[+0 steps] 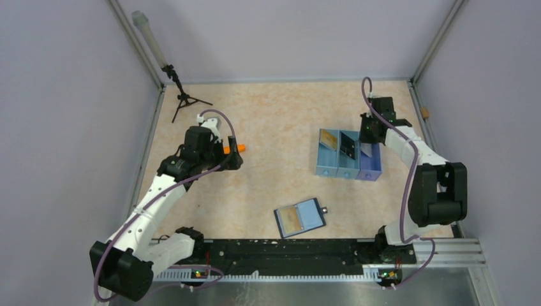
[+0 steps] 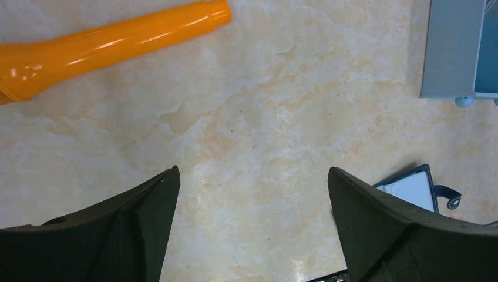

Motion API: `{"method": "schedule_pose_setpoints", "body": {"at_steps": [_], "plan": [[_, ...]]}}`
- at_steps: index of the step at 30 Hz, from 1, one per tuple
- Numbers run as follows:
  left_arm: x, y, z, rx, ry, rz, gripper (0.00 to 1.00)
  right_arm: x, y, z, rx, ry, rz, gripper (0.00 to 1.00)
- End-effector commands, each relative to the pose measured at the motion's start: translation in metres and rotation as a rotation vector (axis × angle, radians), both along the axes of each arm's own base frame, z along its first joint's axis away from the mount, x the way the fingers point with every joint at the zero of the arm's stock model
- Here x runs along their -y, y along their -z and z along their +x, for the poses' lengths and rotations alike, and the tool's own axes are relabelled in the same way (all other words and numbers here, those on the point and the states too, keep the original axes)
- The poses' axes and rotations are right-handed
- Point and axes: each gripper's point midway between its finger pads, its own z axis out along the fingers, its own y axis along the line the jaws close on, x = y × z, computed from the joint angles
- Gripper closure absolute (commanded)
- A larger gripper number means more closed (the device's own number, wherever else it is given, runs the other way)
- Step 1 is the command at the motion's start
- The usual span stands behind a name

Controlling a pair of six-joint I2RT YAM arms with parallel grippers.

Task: Put the credit cards into the card holder
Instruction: Pick up the credit card from the storage box.

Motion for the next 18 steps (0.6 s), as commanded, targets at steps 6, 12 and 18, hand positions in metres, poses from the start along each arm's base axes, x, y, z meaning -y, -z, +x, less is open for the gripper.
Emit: {"method": "schedule_pose_setpoints", "body": {"at_steps": [6, 12, 18], "plan": [[0.000, -0.002, 0.003, 0.022, 0.014, 0.000, 0.01, 0.002, -0.049, 0.004, 0.100, 0.023, -0.003, 1.00], [0.012, -0.009, -0.003, 0.030, 0.093, -0.036, 0.01, 0.029, -0.071, -0.009, 0.117, 0.118, -0.119, 1.00], [0.029, -0.021, -0.010, 0.063, 0.156, -0.135, 0.01, 0.033, -0.110, -0.021, 0.207, 0.118, -0.127, 1.00]]}}
